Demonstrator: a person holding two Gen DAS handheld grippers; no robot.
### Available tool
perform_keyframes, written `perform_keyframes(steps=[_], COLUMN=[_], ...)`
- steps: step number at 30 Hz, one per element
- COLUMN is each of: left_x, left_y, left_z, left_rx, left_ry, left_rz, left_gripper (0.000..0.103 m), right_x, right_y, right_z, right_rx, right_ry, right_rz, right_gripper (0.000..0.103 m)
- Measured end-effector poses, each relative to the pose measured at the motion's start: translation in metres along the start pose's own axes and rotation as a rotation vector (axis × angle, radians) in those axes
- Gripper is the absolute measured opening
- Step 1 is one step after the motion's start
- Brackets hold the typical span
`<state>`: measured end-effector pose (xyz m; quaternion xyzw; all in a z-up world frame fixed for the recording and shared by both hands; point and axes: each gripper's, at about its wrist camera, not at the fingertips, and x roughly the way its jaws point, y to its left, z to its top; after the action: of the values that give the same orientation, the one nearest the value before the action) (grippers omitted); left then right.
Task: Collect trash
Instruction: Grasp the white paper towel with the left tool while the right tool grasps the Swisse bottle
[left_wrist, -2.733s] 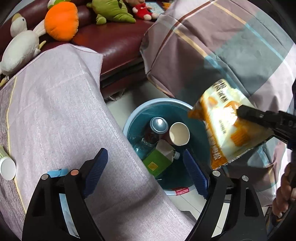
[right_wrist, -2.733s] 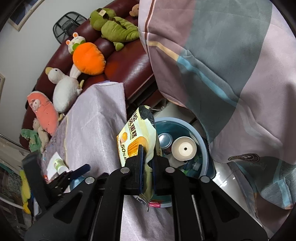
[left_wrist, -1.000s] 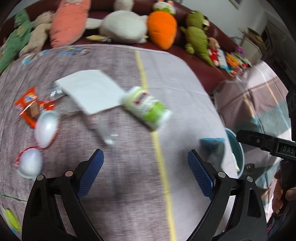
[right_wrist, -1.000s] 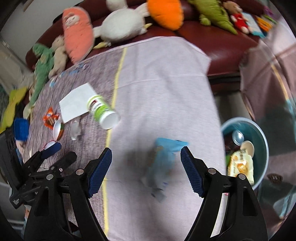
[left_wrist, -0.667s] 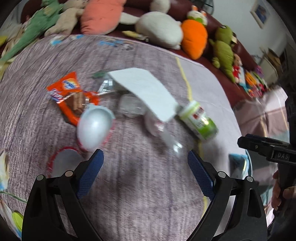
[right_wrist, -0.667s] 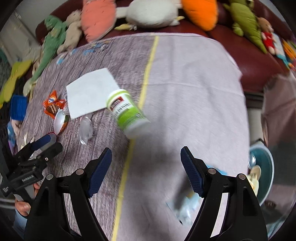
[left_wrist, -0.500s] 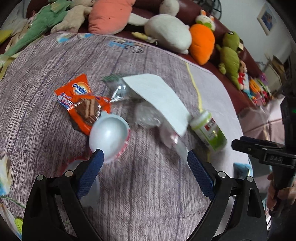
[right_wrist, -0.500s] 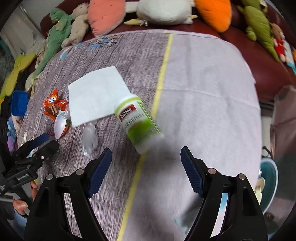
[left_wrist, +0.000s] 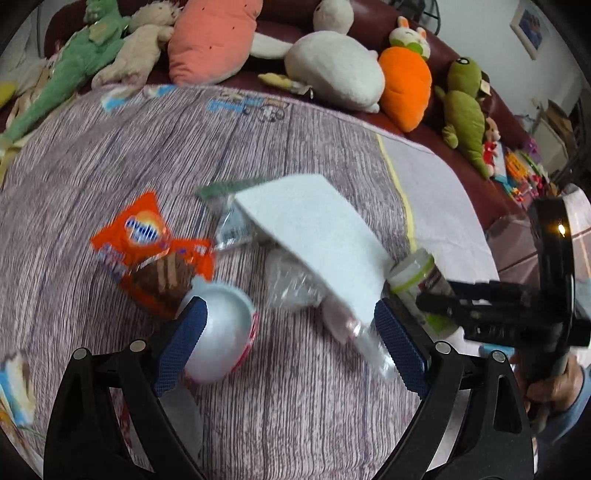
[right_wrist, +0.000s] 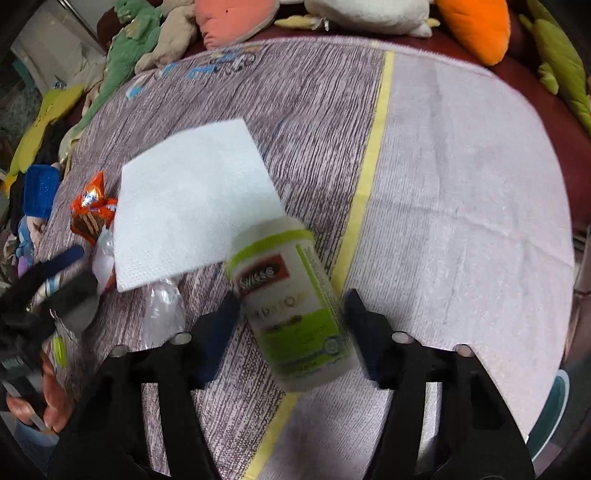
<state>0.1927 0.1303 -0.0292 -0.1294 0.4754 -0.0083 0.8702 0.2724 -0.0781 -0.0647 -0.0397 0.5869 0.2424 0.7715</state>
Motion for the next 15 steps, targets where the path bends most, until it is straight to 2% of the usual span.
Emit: perform_keyframes(steps=[9,12,14,15], left_x=[0.032,0.060,0.074,0.077], left_y=[-0.049,-0.059,-0.063,-0.064], left_z=[0.042,0.046,0.042,0.039], left_rx=[0.186,0.241,0.263,0.273], left_ry=[0.001,0.062,0.100,0.100], left_rz=[0.033,0.070,0.067,0.079], left_gripper=[0.092,0.092,0.092,0.088], right_x=[-0.033,-0.043,-0.045,-0.047], right_y=[-0.034,-0.046,-0.052,-0.055], right_z=[-0.013,-0.016,-0.017,-0.019], right_rx=[0.067,0.095,0.107,0.113], right_ry=[-0.042,-0.058,-0.064,-0.067], right_rz=[-0.016,-0.020,-0.016,-0.011], right_gripper=[0.051,0.051,0.051,0.051])
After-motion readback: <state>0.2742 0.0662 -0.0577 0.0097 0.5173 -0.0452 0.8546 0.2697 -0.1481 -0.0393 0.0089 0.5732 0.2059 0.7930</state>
